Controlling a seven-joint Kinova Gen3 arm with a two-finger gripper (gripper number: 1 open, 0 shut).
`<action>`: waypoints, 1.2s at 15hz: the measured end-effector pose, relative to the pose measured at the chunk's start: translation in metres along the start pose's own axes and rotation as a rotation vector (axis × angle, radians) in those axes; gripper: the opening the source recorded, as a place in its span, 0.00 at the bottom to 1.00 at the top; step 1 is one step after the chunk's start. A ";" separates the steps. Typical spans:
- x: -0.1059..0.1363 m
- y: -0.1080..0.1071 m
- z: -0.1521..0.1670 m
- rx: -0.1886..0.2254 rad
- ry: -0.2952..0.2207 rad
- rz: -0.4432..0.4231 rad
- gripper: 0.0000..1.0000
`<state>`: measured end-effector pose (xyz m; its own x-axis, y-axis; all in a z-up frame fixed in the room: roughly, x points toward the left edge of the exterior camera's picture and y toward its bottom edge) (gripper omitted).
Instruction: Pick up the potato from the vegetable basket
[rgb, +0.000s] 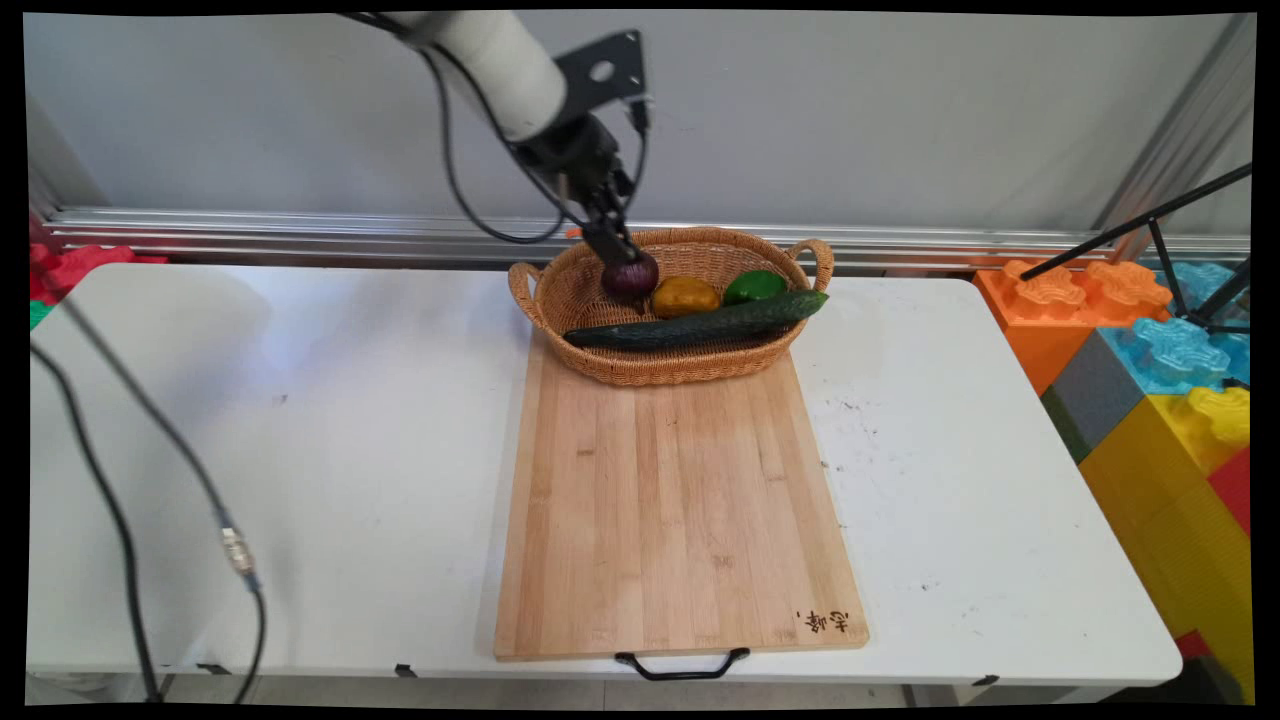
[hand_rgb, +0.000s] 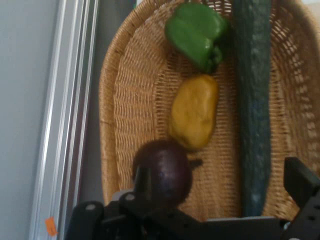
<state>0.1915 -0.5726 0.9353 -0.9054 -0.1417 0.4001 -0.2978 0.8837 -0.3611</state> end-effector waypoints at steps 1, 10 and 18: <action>0.003 -0.003 0.011 -0.004 -0.005 0.013 1.00; 0.017 -0.042 0.127 -0.095 -0.060 0.103 1.00; 0.019 -0.058 0.176 -0.181 -0.075 0.111 1.00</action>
<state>0.1386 -0.7053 0.8152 -0.9516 -0.0660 0.3003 -0.1422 0.9605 -0.2394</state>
